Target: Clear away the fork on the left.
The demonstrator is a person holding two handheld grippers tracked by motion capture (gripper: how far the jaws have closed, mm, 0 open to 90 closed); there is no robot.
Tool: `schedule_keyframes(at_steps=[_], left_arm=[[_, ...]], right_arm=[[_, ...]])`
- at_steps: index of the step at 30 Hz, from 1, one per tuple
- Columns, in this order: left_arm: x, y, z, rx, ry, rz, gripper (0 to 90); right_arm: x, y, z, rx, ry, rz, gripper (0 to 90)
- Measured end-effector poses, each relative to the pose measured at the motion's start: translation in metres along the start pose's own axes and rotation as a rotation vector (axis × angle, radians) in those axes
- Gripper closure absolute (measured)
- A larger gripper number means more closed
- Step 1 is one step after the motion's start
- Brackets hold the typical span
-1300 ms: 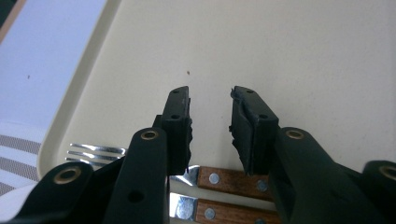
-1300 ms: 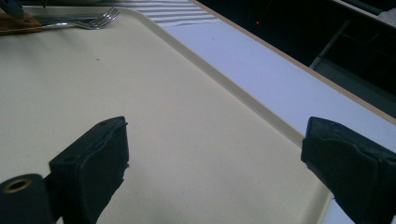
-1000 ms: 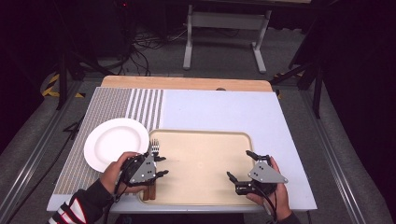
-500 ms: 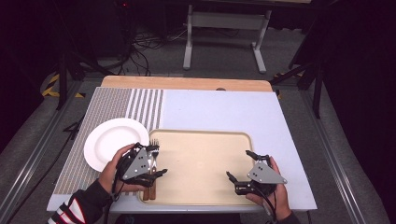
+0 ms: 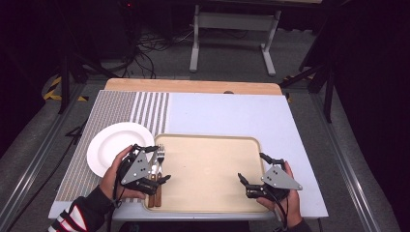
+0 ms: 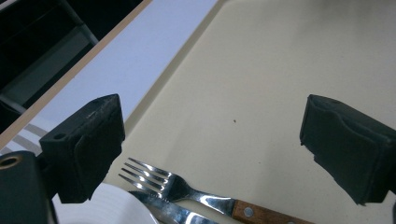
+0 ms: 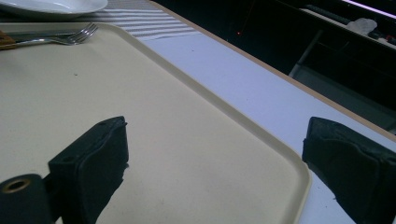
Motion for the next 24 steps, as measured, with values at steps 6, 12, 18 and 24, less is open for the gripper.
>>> schedule_keyframes(at_steps=[6,12,18,24], left_arm=[[0.007,0.0,0.002,0.002,0.006,-0.022,7.6],[0.016,0.0,0.003,0.004,-0.002,-0.066,7.8],[0.029,-0.002,0.007,0.023,-0.019,-0.09,7.9],[0.041,-0.003,0.011,0.022,-0.018,-0.109,7.7]], right_arm=[[0.001,-0.001,0.0,-0.003,-0.013,0.0,7.9],[-0.002,0.0,-0.001,0.001,-0.019,0.002,7.8],[-0.003,0.002,-0.002,0.009,-0.02,0.003,7.8],[-0.003,0.004,-0.006,0.016,-0.027,0.002,7.7]])
Point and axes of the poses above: each handheld gripper's, and its own axes: x roughly backward along the jaws, z roughly out of its underside, y roughly to its left, the point moved 8 cm from there along -x, roughly forward along the jaws, and after that the axes turned 11 degrees about z, right-handed, at the moved point
